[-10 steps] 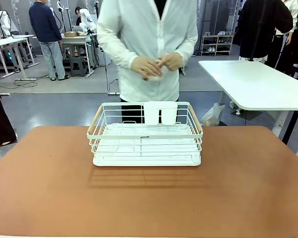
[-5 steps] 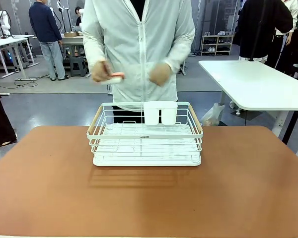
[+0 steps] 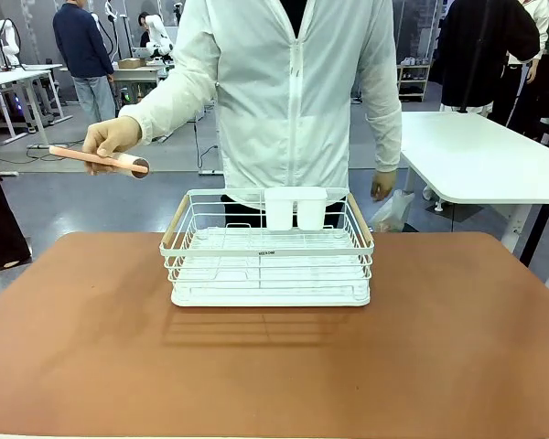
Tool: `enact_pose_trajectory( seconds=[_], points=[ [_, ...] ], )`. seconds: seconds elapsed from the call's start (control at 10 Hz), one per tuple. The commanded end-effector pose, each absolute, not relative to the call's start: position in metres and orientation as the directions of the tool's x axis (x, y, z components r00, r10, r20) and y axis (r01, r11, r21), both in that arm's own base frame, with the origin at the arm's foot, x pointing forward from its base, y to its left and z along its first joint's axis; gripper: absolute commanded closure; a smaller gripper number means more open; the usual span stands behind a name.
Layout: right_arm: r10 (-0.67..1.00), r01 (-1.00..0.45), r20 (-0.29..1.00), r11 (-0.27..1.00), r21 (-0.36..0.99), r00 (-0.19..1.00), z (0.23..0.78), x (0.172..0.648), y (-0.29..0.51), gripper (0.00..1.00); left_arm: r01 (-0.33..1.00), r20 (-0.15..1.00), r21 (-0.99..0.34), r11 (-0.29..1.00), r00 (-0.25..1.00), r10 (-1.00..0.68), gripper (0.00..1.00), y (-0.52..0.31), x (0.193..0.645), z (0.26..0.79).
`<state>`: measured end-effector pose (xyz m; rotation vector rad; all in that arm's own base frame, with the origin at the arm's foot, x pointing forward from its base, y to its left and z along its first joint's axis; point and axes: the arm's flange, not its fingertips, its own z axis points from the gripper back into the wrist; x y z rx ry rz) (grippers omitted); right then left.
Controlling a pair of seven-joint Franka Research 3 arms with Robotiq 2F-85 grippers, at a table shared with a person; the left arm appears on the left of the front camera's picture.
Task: Clean the table.
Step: Pick up the Lint Roller when the human hands it over.
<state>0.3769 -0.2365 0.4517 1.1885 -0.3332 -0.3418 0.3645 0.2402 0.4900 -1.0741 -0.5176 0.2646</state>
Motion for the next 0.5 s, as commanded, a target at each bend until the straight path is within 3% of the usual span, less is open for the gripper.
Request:
enact_pose_trajectory(
  seconds=[0.0,0.4],
  points=[
    [-0.429,0.082,0.069,0.325,0.942,0.901,0.4532,0.3767,-0.2363,0.00,0.051,0.276,-0.891,0.451,0.849,0.450,0.00,0.2418,0.3626,0.4907],
    [-0.429,0.082,0.069,0.325,0.942,0.901,0.4532,0.3767,-0.2363,0.00,0.051,0.276,-0.891,0.451,0.849,0.450,0.00,0.2418,0.3626,0.4907]
  ],
)
